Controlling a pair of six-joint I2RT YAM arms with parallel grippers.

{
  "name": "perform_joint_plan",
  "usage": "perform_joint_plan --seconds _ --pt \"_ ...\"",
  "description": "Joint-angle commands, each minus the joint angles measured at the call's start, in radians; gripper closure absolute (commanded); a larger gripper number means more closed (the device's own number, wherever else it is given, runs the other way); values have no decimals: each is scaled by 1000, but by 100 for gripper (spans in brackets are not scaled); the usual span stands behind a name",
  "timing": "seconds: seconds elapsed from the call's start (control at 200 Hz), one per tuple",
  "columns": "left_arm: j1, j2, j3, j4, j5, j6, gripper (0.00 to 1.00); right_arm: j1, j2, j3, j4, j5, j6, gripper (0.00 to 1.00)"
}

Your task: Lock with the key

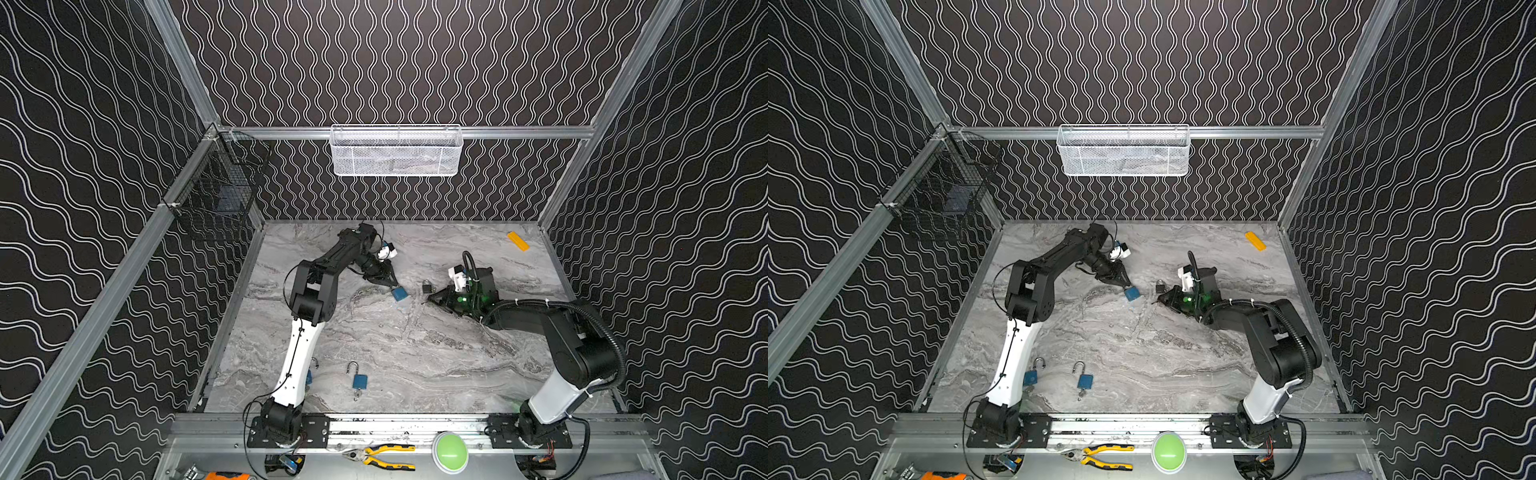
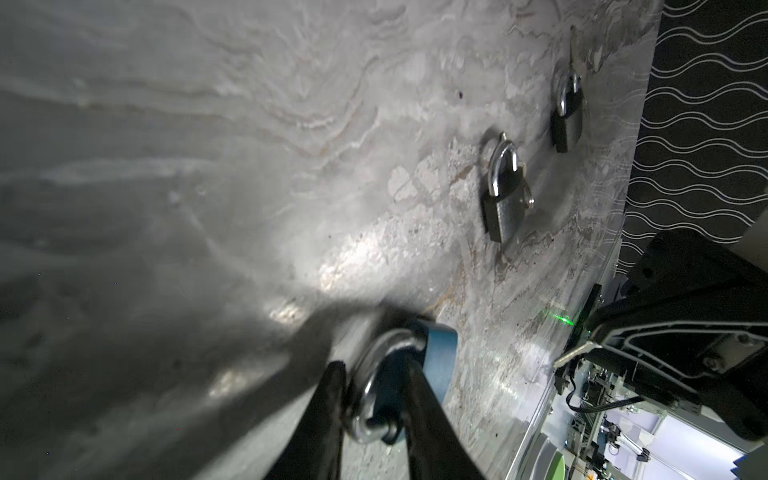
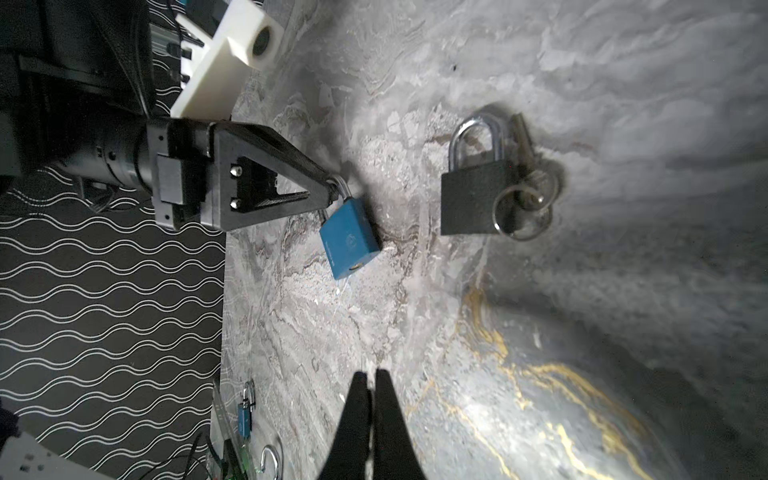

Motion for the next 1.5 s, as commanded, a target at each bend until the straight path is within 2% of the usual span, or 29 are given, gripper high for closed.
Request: perform_joint_plan --seconds 0.0,0.125,0.15,0.245,0.385,0.455,0.531,0.596,0.696,0.866,1.061,1.256,1.331,1.366,1.497 --pt "2 7 11 97 9 -81 70 6 21 30 22 57 20 100" --pt "2 -11 -36 263 47 -209 67 14 66 71 31 94 40 100" --pt "2 -19 -50 291 45 -229 63 15 77 83 27 98 43 100" --pt "3 -73 -110 391 6 -295 55 26 120 128 19 132 46 100" --pt "13 -184 -196 493 -40 -358 51 52 167 198 4 174 40 100" --pt "14 -253 -241 527 -66 -373 41 69 219 239 -14 208 33 100" --pt "18 -340 -313 563 -89 -386 38 80 248 296 -39 251 26 100" --pt "19 -443 -405 607 -108 -400 38 120 269 334 -70 301 13 100" --pt "18 -641 -666 792 -141 -485 35 139 280 352 -75 364 16 100" --pt "19 -923 -1014 969 -219 -618 33 149 316 388 -85 415 7 100" --pt "19 -1142 -1187 947 -303 -649 31 155 340 416 -99 435 2 100" --pt "19 -1266 -1207 882 -375 -651 30 168 318 376 -74 485 21 99" --pt "19 -1322 -1205 841 -443 -680 29 169 317 358 -47 479 27 96" --pt "19 -1357 -1224 864 -448 -697 28 170 320 368 -63 476 23 92" --pt "19 -1457 -1260 854 -516 -720 23 171 311 347 -48 471 41 91"
